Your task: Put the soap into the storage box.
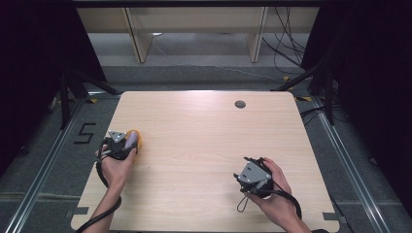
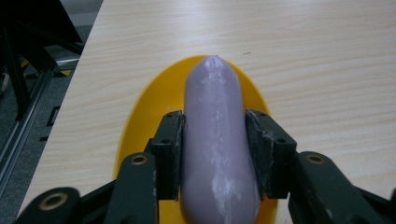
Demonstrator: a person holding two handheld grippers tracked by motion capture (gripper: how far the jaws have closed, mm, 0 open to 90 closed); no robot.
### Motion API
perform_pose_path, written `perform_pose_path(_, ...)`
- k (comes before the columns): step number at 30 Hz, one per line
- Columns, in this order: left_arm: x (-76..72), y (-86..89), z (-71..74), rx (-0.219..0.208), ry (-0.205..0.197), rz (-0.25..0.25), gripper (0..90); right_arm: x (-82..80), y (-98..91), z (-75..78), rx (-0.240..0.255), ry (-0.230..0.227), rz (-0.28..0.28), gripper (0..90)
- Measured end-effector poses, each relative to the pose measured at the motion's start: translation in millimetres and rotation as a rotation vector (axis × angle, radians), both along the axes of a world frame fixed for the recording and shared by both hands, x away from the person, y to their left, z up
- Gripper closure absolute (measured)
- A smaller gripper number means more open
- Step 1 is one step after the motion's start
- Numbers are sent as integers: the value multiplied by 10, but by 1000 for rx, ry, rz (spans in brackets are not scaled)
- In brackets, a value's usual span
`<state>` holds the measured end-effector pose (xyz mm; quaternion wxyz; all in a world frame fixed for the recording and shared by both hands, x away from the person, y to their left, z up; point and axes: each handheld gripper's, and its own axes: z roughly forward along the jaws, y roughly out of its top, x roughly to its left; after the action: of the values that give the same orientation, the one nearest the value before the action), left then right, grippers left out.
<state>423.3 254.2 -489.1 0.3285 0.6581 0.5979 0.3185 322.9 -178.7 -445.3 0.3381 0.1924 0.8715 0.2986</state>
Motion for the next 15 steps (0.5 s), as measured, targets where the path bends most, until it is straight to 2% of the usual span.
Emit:
perform_pose_path(3, 7, 7, 28, 1, 24, -9, 560, -9, 6, 1, 12, -1, -18, 379)
perform_pose_path(6, 18, 40, 59, -13, 38, -12, 523, -9, 1, 2, 9, 5, -14, 377)
perform_pose_path(11, -63, 105, 159, -51, 26, -27, 430, -9, 0, -9, 11, 14, -15, 371)
perform_pose_path(15, -166, 157, 263, -51, 2, -41, 382, -9, 1, -12, 6, 19, -12, 367)
